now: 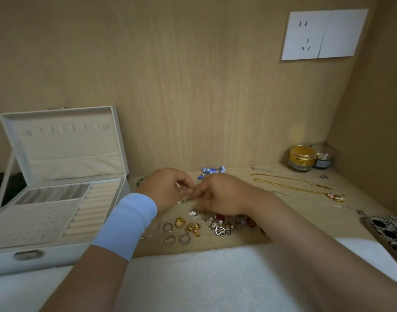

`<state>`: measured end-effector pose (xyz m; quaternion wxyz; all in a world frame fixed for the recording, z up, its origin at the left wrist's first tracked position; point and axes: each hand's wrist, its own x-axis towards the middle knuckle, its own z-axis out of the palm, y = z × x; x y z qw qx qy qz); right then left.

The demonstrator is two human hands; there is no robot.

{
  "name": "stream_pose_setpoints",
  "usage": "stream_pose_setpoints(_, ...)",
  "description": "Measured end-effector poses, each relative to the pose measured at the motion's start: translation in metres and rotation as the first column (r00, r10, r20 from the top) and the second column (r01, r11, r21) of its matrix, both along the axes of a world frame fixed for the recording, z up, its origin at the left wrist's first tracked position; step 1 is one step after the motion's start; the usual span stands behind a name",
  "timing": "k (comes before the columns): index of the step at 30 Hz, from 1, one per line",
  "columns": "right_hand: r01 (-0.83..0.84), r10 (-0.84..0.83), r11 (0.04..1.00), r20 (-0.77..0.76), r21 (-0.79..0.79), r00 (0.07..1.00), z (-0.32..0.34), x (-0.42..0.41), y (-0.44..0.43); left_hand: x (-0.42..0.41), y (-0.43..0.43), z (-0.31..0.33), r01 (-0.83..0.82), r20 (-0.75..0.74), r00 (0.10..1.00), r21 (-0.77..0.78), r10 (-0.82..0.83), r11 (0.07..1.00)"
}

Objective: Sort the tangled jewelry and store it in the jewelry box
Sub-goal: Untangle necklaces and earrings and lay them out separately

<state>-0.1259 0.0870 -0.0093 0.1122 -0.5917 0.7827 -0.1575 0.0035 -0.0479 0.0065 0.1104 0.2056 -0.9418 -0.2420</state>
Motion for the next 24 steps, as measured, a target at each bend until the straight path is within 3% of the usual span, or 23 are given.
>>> stream_pose_setpoints(4, -0.058, 0.056, 0.998, 0.049, 0.035, 0.997, -0.005, 0.004, -0.010, 0.011, 0.004, -0.007, 0.019, 0.072, 0.997, -0.046, -0.016, 0.999)
stream_pose_setpoints(11, 0.096, -0.092, 0.977, -0.025, 0.192, 0.995, 0.010, -0.011, 0.005, 0.029, -0.010, -0.016, -0.066, 0.027, 0.997, -0.062, 0.068, 0.996)
stream_pose_setpoints(17, 0.104, -0.108, 0.993, -0.082, -0.051, 0.991, -0.004, 0.009, -0.034, 0.027, -0.012, -0.017, -0.084, 0.074, 0.993, -0.138, 0.094, 0.987)
stream_pose_setpoints(24, 0.163, -0.163, 0.987, -0.090, -0.017, 0.982, -0.011, 0.006, -0.045, 0.026, -0.019, -0.027, -0.062, 0.145, 0.985, -0.206, 0.093, 0.977)
